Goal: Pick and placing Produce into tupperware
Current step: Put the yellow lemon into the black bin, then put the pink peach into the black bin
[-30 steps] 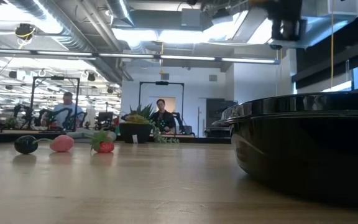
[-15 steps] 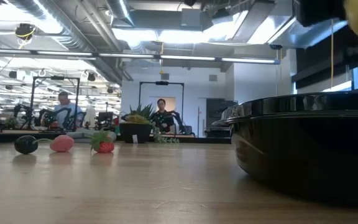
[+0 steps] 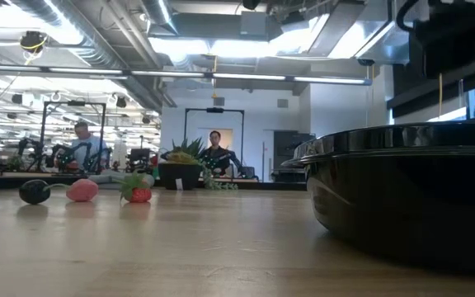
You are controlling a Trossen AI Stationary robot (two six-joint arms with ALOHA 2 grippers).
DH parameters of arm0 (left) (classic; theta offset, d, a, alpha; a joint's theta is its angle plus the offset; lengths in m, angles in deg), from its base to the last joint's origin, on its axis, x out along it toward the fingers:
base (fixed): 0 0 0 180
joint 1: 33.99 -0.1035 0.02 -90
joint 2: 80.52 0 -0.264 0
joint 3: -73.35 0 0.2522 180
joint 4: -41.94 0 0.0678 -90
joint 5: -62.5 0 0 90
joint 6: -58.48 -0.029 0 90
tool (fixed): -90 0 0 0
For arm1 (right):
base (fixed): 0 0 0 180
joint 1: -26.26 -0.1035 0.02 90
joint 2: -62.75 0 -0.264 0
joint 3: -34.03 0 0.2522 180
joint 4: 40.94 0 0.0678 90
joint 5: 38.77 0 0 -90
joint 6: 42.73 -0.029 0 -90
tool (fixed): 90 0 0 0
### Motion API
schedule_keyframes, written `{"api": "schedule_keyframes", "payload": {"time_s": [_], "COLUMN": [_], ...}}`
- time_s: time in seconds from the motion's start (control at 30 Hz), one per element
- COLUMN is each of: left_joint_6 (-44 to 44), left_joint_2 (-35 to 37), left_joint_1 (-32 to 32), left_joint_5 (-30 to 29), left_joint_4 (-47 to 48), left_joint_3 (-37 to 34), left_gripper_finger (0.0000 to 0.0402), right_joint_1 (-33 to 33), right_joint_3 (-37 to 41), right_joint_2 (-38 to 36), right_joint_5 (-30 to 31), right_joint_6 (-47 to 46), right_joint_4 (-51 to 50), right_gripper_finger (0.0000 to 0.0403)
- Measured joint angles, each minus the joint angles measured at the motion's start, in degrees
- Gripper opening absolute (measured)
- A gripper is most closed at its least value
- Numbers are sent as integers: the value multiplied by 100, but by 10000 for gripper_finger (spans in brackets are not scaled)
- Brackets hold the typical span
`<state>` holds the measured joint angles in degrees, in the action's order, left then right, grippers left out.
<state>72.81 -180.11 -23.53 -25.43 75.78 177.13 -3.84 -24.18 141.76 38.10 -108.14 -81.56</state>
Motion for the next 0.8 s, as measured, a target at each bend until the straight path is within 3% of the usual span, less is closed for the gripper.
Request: {"api": "schedule_keyframes", "payload": {"time_s": [0.17,0.43,0.8], "left_joint_6": [57,67,63], "left_joint_2": [0,0,0], "left_joint_1": [-2,11,11], "left_joint_5": [-2,-7,-7], "left_joint_4": [1,21,75], "left_joint_3": [0,0,2], "left_gripper_finger": [224,224,224], "right_joint_1": [-117,-183,-181], "right_joint_3": [-19,-4,-7], "right_joint_2": [379,510,445], "right_joint_5": [-17,17,-172], "right_joint_6": [9,-43,-457], "right_joint_4": [161,206,340], "right_gripper_finger": [217,293,301]}}
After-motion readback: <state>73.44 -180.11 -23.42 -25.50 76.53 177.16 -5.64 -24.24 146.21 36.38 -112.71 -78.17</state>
